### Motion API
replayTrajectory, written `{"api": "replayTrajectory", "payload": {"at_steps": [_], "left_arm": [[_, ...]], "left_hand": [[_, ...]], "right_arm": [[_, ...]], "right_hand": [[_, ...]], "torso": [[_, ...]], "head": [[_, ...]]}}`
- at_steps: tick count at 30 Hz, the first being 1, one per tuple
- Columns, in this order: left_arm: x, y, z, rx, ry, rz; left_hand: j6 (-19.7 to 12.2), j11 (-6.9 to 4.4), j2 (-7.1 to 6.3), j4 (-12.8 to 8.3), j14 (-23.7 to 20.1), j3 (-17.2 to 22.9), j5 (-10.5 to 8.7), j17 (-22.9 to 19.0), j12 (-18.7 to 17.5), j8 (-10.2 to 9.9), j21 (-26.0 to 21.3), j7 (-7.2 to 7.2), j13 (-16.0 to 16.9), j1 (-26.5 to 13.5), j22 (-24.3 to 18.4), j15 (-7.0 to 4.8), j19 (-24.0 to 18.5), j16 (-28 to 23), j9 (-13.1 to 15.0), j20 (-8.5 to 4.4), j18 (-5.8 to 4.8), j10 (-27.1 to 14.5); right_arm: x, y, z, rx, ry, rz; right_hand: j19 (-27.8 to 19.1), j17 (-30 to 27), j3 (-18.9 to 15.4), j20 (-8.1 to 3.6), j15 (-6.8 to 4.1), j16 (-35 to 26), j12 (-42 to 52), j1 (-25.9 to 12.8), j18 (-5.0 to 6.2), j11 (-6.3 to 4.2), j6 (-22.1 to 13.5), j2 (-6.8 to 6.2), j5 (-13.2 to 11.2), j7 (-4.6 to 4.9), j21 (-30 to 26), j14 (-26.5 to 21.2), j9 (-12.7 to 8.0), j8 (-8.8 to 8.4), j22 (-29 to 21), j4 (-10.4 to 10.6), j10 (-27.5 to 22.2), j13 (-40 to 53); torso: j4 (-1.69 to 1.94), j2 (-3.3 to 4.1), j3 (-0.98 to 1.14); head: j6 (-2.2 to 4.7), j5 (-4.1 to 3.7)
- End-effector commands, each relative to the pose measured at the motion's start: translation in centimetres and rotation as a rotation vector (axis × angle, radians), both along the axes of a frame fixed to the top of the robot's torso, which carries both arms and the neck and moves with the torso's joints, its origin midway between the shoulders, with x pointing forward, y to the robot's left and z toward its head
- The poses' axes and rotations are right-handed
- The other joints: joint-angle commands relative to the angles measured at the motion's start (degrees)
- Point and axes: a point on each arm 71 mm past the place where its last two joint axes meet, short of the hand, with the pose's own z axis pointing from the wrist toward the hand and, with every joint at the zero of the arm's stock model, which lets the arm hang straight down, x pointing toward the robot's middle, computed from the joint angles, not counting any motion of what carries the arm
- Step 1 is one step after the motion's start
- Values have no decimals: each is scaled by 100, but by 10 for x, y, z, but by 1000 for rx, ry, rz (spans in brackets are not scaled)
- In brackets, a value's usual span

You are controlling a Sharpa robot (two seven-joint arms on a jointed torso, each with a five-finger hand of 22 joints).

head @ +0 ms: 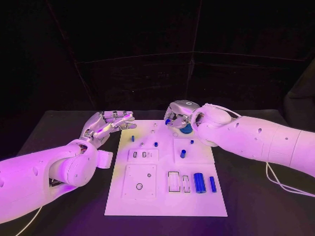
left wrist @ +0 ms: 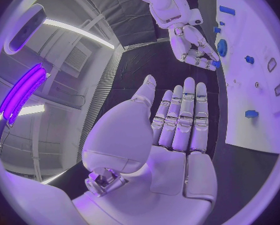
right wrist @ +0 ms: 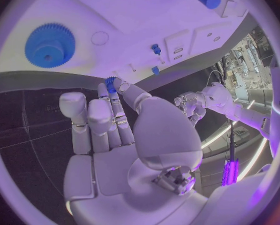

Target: Assemble the parts on the task board

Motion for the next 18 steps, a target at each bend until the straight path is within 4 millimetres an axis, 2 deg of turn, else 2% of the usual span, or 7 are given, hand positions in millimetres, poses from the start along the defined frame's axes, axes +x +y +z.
{"api": "replayTrajectory", "payload": {"at_steps": [1,3,9,13,18], "left_arm": [[0,-2,3,-10,-13,-21],[0,-3,3,-10,-15,-23],[0,-5,6,-13,-18,-28],[1,-6,7,-14,-20,-31],[1,-6,7,-13,-21,-31]], "left_hand": [[-6,39,52,-38,15,11,-15,5,-24,-19,-25,29,-6,-20,-9,36,39,-39,-6,4,39,6],[-6,39,52,-38,15,11,-15,5,-24,-19,-25,29,-6,-20,-9,36,39,-39,-6,4,39,6],[-6,39,52,-38,15,11,-15,5,-24,-19,-25,29,-6,-20,-9,36,39,-39,-6,4,39,6],[-4,38,59,-46,17,15,-15,7,-27,-20,-28,29,-6,-17,-12,35,41,-44,-5,3,39,8],[-4,38,59,-46,17,15,-15,7,-27,-20,-28,29,-6,-17,-12,35,41,-44,-5,3,39,8]], "right_arm": [[4,4,5,35,-31,-36],[6,10,5,33,-36,-41],[11,24,2,14,-25,-44],[14,29,1,3,-14,-41],[15,34,-1,-4,-5,-38]], "right_hand": [[-48,-9,38,6,19,27,-2,-21,-63,-3,8,-70,14,5,31,-5,-1,-13,7,9,2,-6],[-54,-23,56,8,21,22,-4,-33,-62,1,-2,-85,10,7,32,-8,-2,-16,4,19,-8,-8],[-56,-29,74,10,25,22,-6,-46,-63,4,-12,-104,3,10,38,-11,-3,-17,10,31,-20,-9],[-61,-22,95,13,27,30,-7,-55,-63,8,-21,-117,-8,11,41,-10,-4,-17,10,43,-32,-10],[-66,-21,120,17,30,36,-7,-69,-63,12,-32,-134,-21,15,46,-10,-4,-17,12,62,-47,-10]], "torso": [[2,23,1],[-5,21,4],[44,62,-12],[78,85,-13],[97,109,-17]], "head": [[28,13],[25,37],[43,9],[50,-2],[55,0]]}}
